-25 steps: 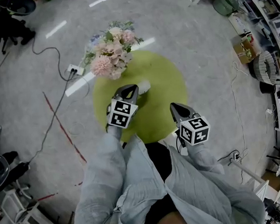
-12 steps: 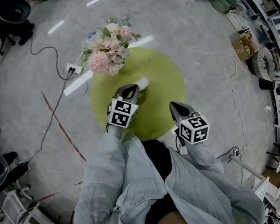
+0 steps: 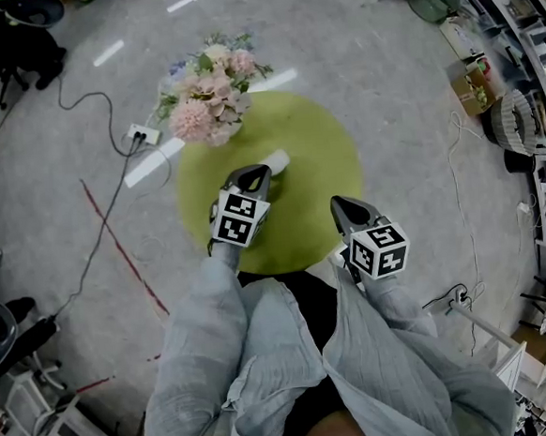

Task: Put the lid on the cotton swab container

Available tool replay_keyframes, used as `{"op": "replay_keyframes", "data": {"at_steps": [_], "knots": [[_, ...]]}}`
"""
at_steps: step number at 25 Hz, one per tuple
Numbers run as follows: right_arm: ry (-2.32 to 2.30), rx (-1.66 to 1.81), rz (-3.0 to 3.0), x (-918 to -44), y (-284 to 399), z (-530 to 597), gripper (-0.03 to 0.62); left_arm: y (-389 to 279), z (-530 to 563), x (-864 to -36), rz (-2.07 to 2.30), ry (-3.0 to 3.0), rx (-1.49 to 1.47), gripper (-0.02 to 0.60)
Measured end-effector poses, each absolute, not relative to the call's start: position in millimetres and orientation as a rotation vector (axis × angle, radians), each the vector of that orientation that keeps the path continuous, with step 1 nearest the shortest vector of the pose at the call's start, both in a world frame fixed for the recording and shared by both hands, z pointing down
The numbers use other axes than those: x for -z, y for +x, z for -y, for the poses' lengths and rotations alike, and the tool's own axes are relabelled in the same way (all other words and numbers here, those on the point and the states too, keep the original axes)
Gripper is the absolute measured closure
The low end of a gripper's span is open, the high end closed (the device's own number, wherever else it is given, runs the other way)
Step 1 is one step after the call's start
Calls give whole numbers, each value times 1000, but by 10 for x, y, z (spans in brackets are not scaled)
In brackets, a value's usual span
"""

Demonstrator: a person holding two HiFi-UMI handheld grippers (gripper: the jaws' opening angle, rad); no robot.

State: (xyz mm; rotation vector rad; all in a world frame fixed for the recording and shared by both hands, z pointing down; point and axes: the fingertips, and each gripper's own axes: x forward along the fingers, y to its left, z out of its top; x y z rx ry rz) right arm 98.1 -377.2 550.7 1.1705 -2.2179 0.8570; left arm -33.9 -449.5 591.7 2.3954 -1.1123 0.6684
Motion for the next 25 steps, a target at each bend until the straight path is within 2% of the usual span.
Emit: {"op": "replay_keyframes", "data": {"at_steps": [8, 16, 25], "knots": [[1171, -853, 2218, -5484, 991, 3753, 591, -330, 4487, -5895, 1115, 2389, -691, 565], [1172, -840, 2219, -5503, 1005, 3751, 591, -294, 4486, -5931, 1161, 2359, -834, 564], [1174, -830, 2238, -5465, 998, 3702, 591, -317, 4507, -5936, 1186, 2369, -798, 565]]}}
